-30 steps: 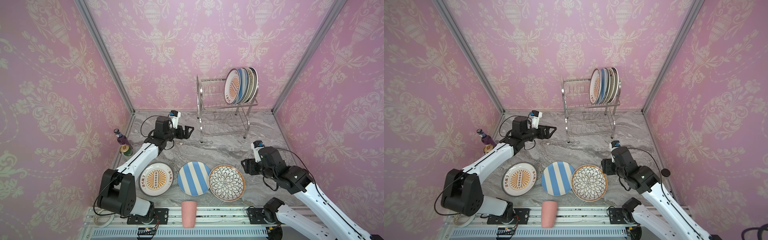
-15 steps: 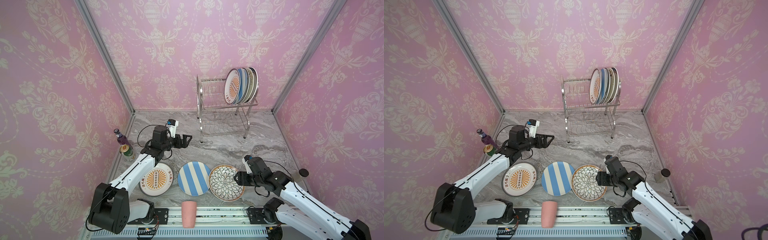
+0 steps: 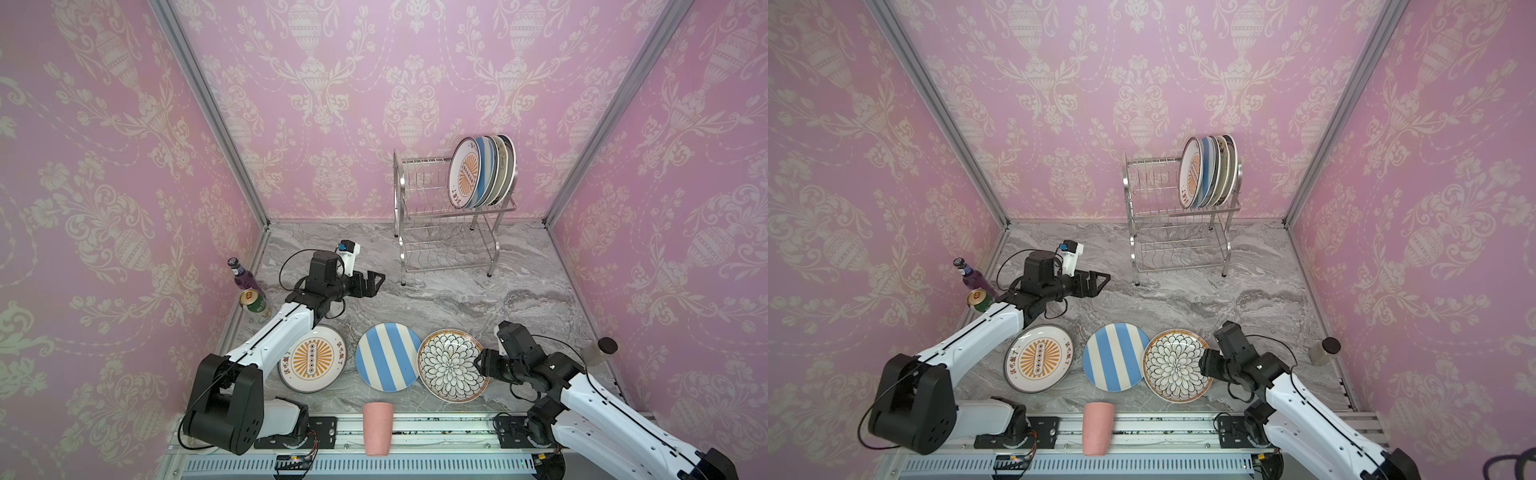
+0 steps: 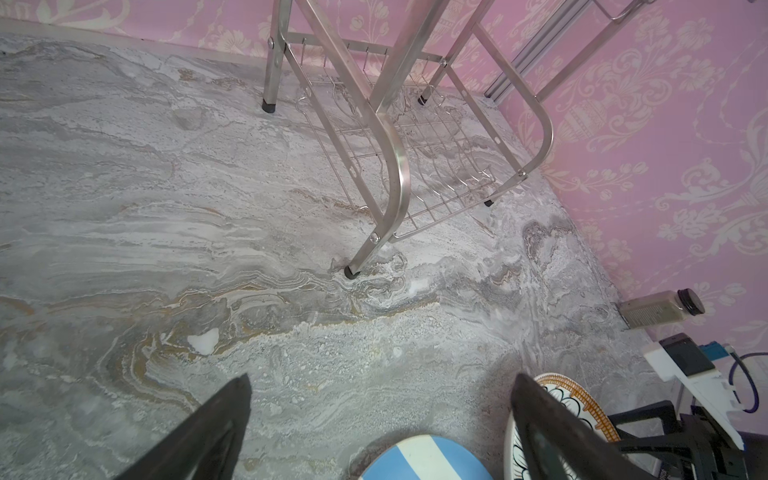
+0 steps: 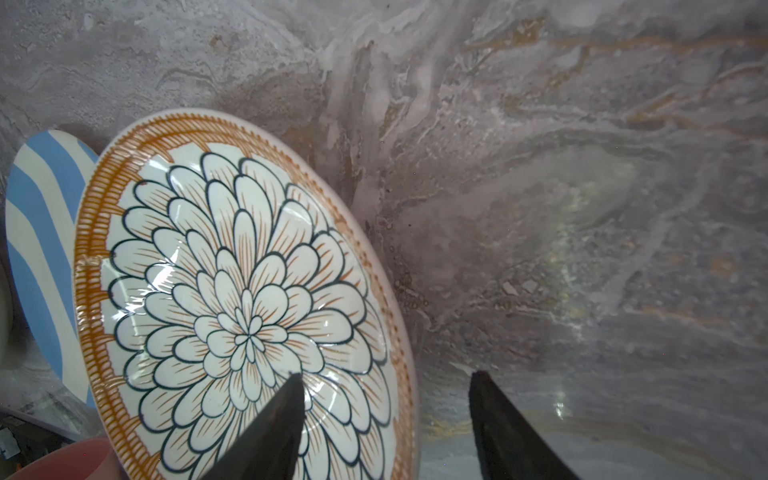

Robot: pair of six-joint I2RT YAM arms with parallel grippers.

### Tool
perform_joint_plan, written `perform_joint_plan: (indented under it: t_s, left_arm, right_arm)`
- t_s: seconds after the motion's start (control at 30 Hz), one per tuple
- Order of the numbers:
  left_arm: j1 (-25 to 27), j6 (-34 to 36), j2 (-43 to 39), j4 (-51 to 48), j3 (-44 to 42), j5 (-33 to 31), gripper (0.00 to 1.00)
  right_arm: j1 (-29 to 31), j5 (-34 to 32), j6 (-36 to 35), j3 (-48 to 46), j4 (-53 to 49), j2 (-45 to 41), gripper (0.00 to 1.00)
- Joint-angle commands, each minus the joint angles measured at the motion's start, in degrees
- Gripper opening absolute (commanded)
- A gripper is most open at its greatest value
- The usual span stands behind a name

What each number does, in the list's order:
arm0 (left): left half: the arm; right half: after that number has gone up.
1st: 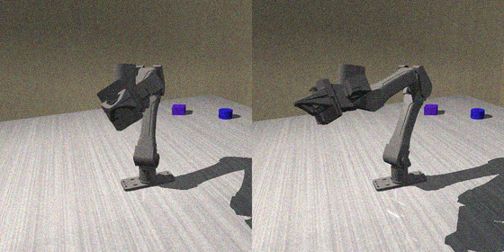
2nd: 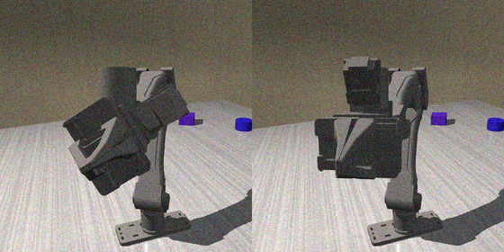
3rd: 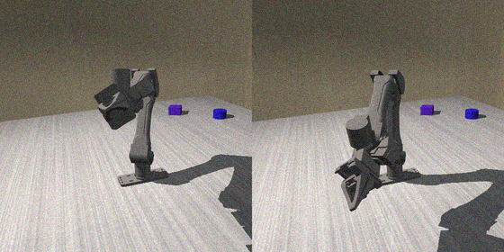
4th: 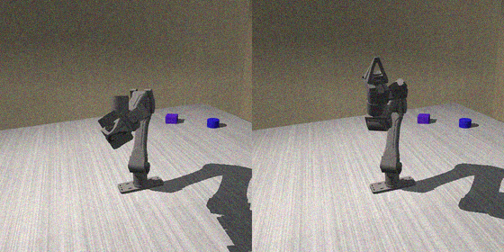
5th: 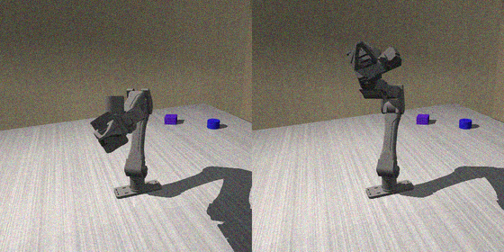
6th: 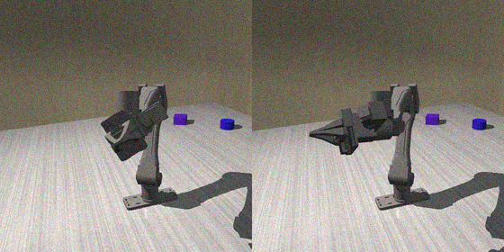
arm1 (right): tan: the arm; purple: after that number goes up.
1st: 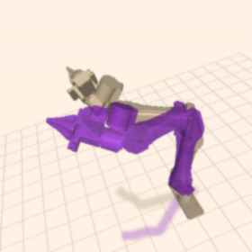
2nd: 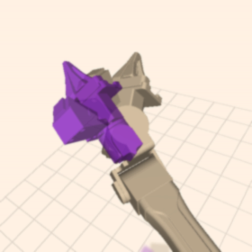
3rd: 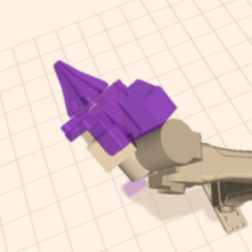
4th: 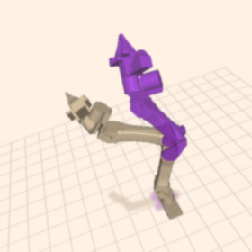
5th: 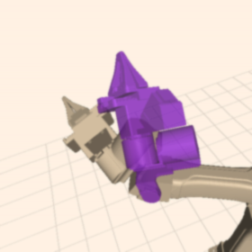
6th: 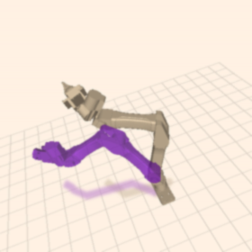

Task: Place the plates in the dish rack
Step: 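Move the right gripper down to the floral orange-rimmed plate's edge, then close the right gripper on the floral plate's edge and drag it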

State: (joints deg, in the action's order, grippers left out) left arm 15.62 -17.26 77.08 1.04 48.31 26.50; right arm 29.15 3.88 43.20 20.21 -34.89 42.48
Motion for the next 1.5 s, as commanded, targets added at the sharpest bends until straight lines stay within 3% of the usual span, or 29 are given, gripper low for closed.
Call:
perform_joint_plan:
  t_s: [0.0, 0.27, 0.87, 1.3, 1.47]
  left_arm:
    - [0.4, 1.7, 0.7, -0.3, 2.5, 1.2, 0.99]
    - [0.5, 2.0, 1.5, -0.6, 3.8, 1.7, 0.99]
    - [0.5, 3.2, 3.0, -1.2, 6.6, 2.0, 0.99]
    - [0.5, 4.1, 3.5, -1.9, 7.5, 1.9, 0.99]
    - [0.5, 5.0, 3.4, -1.9, 8.2, 1.5, 0.99]
  right_arm:
    - [-0.6, 0.9, 1.9, -2.2, 2.5, -0.7, 0.60]
    - [-0.8, 2.2, 3.4, -6.2, 8.7, -1.2, 0.49]
    - [-1.5, -0.3, 2.9, -5.2, 10.9, 3.5, 0.20]
    - [-3.2, -6.5, -0.2, 3.0, -0.4, 0.0, 0.01]
    - [-3.7, -10.7, -3.1, 10.1, -6.7, 1.5, 0.00]
